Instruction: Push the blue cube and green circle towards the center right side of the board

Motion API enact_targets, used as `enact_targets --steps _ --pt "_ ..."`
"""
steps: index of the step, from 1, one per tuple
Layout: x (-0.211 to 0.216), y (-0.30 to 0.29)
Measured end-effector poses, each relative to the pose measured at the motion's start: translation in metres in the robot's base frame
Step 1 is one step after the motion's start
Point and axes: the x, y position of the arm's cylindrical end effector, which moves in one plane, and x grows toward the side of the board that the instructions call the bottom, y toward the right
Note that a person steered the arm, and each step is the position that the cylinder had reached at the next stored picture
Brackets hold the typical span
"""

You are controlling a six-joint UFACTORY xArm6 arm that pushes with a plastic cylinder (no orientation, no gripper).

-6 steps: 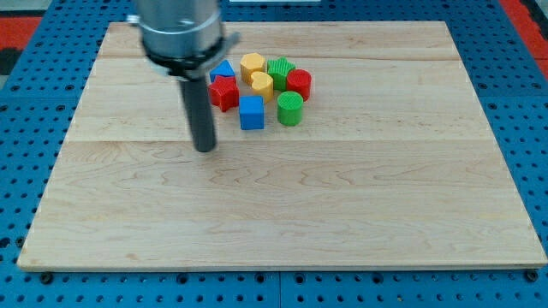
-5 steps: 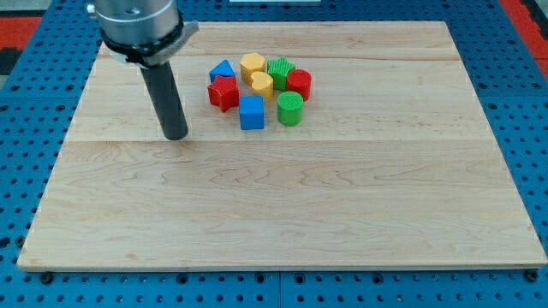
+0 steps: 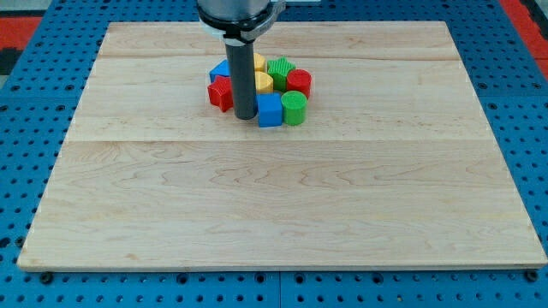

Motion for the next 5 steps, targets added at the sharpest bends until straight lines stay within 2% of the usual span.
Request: enact_targets --steps 5 --pt "-0.011 0.044"
